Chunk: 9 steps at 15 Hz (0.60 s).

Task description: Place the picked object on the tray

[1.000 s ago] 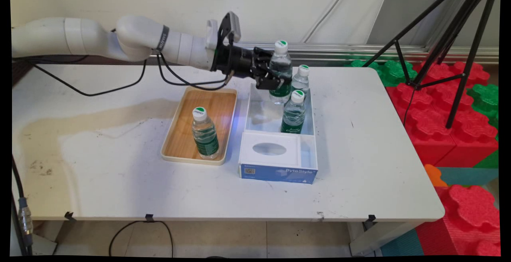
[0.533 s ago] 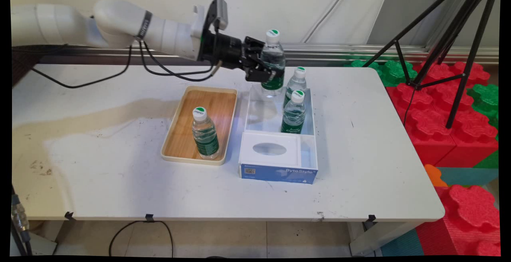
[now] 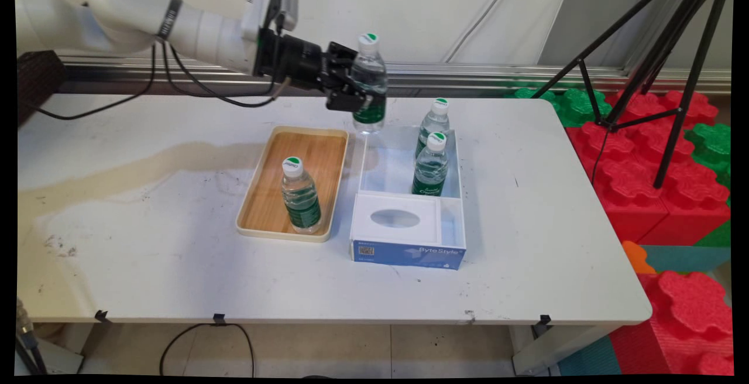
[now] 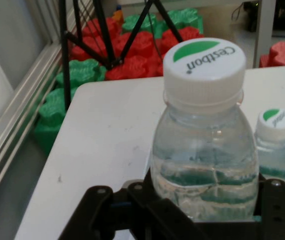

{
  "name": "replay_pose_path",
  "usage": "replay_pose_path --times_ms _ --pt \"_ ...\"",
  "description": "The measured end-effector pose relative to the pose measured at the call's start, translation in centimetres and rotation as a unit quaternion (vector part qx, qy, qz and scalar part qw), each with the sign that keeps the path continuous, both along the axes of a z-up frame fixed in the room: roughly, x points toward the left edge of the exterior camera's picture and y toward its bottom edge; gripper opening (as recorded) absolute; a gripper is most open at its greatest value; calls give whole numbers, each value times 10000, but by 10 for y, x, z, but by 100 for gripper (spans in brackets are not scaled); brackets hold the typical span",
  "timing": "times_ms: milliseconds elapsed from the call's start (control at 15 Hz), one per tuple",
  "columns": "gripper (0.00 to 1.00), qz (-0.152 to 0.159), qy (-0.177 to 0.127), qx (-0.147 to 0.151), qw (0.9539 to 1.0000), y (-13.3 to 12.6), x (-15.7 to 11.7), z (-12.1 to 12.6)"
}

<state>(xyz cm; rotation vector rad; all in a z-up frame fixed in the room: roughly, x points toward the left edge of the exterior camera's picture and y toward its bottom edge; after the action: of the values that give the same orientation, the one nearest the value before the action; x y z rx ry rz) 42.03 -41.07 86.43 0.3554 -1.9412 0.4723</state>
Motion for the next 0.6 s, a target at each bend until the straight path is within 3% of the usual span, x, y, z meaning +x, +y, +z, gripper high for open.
replay_pose_path --times_ms 600 --pt "0 79 -367 15 9993 13 47 -1"
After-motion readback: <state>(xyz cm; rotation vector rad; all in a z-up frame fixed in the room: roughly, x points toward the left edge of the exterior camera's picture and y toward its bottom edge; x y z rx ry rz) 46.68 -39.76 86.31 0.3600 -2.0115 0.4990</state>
